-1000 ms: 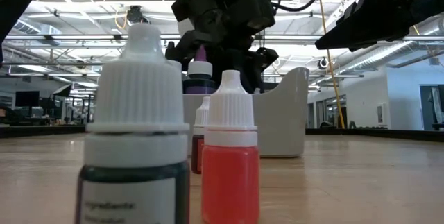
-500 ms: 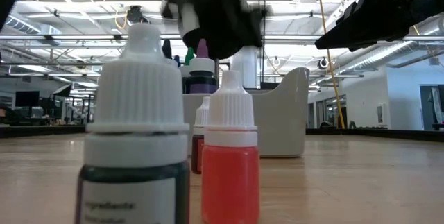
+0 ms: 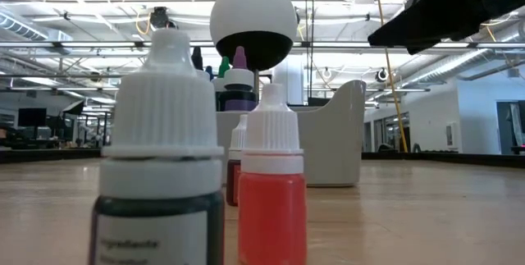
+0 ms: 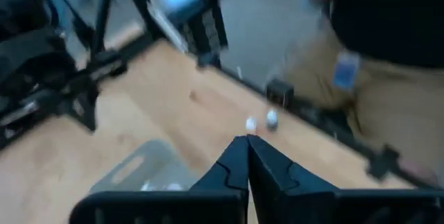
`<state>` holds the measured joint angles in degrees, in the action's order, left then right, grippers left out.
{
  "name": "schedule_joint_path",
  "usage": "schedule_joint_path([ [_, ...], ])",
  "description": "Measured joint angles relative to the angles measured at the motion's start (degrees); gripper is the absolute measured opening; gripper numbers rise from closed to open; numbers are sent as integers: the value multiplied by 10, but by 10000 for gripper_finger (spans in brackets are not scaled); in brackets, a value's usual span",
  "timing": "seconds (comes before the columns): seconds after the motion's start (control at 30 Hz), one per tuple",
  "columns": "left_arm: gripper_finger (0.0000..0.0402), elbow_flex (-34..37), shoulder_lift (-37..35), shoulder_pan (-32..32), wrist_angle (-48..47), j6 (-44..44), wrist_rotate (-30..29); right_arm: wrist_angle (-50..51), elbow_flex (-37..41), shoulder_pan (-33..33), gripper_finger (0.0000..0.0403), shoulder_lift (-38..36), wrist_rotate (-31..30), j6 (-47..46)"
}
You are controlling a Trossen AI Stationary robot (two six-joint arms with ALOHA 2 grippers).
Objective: Pick & Place food coloring
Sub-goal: Put the small orange food coloring bottle into the gray bin
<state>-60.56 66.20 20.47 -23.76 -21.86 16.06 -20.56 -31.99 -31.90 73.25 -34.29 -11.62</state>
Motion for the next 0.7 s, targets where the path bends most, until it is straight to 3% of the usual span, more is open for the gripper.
schedule_joint_path([
  [0.07,4,130,-42,32,165,47,-38,-13,0,0,0,0,0,3],
  [0.17,7,311,-57,79,456,148,-150,-30,0,-2,0,0,2,0],
  [0.27,9,441,-21,124,708,207,-282,-37,0,-7,0,2,14,1],
  [0.33,5,499,11,151,812,232,-365,-40,0,-8,0,11,12,13],
  [0.43,6,546,54,182,896,250,-461,-62,0,-6,0,28,-3,54],
  [0.53,14,555,79,194,911,255,-519,-98,-9,0,0,54,5,81],
  [0.7,18,554,92,193,909,245,-521,-30,-85,3,0,107,17,84],
])
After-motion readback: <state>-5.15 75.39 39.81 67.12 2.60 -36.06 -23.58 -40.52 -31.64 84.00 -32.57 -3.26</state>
